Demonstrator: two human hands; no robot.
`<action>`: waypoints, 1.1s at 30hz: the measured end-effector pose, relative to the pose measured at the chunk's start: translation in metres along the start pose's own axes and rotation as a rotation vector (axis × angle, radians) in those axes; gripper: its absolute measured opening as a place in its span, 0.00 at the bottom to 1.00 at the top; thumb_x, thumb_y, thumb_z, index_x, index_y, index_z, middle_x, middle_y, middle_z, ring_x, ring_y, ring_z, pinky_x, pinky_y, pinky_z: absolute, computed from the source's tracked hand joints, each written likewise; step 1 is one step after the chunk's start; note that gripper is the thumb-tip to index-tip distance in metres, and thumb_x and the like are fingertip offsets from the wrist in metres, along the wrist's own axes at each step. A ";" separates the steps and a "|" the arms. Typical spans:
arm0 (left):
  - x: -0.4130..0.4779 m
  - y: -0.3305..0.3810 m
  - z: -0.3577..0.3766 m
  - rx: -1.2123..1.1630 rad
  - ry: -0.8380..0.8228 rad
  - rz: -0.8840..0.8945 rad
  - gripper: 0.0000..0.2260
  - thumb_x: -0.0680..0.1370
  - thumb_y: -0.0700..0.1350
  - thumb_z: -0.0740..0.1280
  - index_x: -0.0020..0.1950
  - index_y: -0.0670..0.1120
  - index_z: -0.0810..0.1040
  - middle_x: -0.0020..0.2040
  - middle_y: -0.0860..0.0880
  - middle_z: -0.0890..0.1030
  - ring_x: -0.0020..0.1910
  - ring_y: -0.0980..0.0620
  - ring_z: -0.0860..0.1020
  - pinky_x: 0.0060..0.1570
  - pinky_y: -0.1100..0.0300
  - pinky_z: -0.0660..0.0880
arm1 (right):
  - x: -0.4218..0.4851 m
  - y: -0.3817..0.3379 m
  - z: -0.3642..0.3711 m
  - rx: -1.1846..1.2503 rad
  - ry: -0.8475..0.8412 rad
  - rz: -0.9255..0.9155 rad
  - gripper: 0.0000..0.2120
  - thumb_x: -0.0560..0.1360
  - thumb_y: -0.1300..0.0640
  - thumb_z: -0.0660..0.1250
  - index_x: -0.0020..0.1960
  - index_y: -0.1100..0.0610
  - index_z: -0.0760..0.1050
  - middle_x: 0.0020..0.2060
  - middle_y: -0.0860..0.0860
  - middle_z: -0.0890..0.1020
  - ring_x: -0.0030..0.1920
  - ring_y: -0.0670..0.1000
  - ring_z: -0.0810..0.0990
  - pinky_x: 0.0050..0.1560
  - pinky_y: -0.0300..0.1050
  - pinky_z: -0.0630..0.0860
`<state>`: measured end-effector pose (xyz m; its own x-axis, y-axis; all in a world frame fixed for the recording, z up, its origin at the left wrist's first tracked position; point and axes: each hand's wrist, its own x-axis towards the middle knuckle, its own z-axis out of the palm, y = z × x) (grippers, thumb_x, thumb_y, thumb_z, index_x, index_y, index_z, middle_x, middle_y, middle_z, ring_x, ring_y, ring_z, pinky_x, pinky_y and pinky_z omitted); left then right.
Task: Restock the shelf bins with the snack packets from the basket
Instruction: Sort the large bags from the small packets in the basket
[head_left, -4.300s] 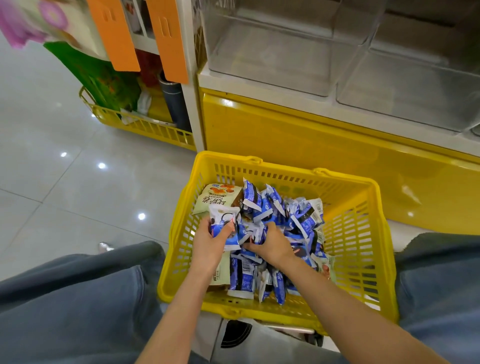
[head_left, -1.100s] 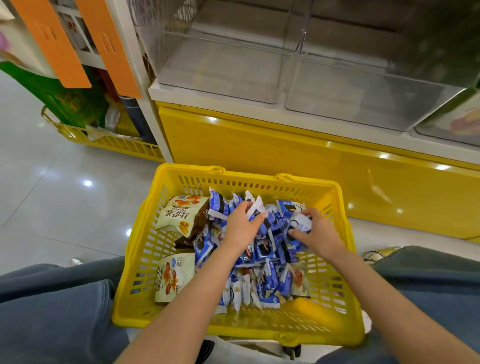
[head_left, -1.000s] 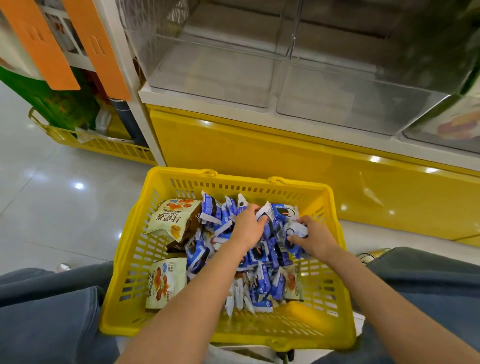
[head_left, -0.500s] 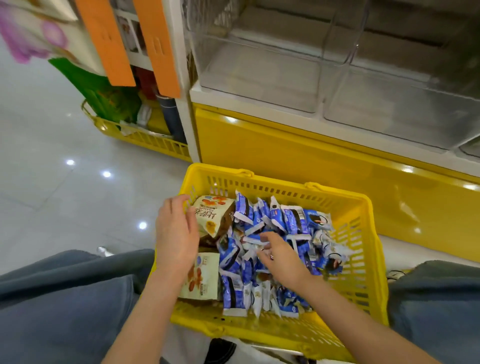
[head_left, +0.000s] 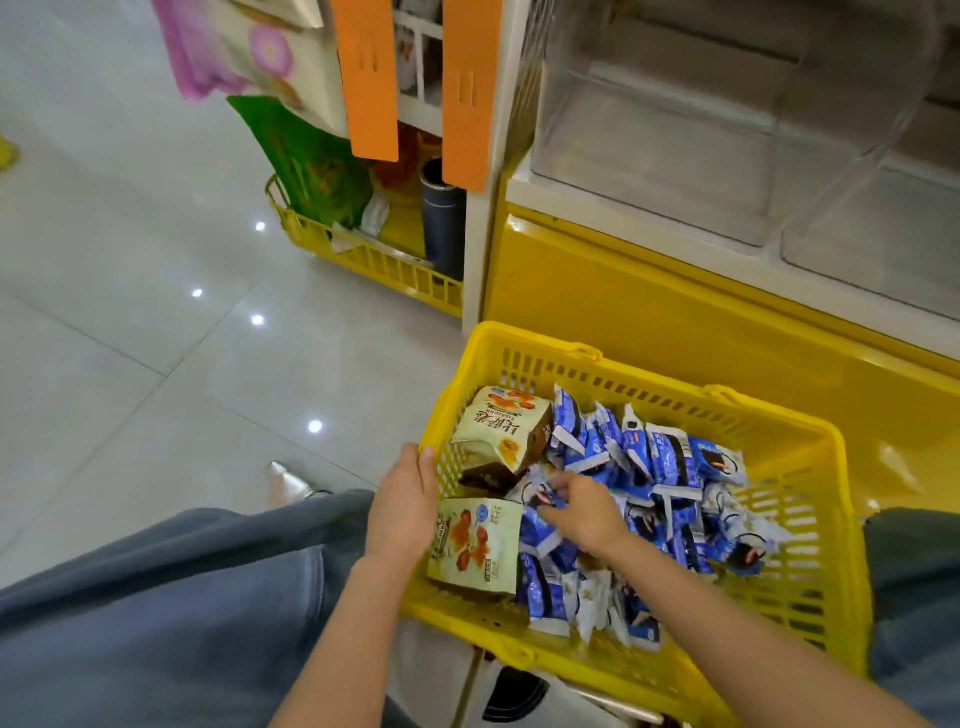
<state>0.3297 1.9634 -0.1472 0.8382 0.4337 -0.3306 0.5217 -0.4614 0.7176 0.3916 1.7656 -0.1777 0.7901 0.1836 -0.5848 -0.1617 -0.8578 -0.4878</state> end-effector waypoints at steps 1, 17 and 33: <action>-0.001 0.001 -0.001 -0.012 0.007 0.006 0.13 0.81 0.53 0.50 0.49 0.47 0.68 0.39 0.52 0.75 0.38 0.53 0.75 0.31 0.63 0.64 | -0.004 0.003 -0.006 -0.002 -0.007 0.000 0.22 0.75 0.55 0.69 0.66 0.59 0.69 0.62 0.55 0.76 0.61 0.53 0.75 0.59 0.44 0.72; -0.064 0.073 0.039 -0.729 -0.483 0.010 0.07 0.77 0.51 0.64 0.55 0.56 0.77 0.52 0.57 0.82 0.53 0.59 0.79 0.51 0.65 0.74 | -0.096 -0.022 -0.063 0.540 0.155 -0.276 0.11 0.72 0.58 0.72 0.49 0.47 0.72 0.47 0.43 0.78 0.43 0.40 0.79 0.42 0.28 0.75; -0.059 0.041 0.011 -0.634 -0.017 -0.152 0.09 0.77 0.48 0.65 0.56 0.55 0.72 0.51 0.50 0.81 0.46 0.54 0.81 0.40 0.60 0.79 | -0.040 0.029 0.043 0.091 -0.308 -0.071 0.38 0.74 0.54 0.69 0.76 0.57 0.51 0.75 0.53 0.60 0.73 0.53 0.61 0.69 0.44 0.62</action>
<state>0.3036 1.9105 -0.1047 0.7673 0.4439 -0.4628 0.4441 0.1529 0.8828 0.3298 1.7540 -0.1969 0.5878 0.3901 -0.7087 -0.1758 -0.7935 -0.5826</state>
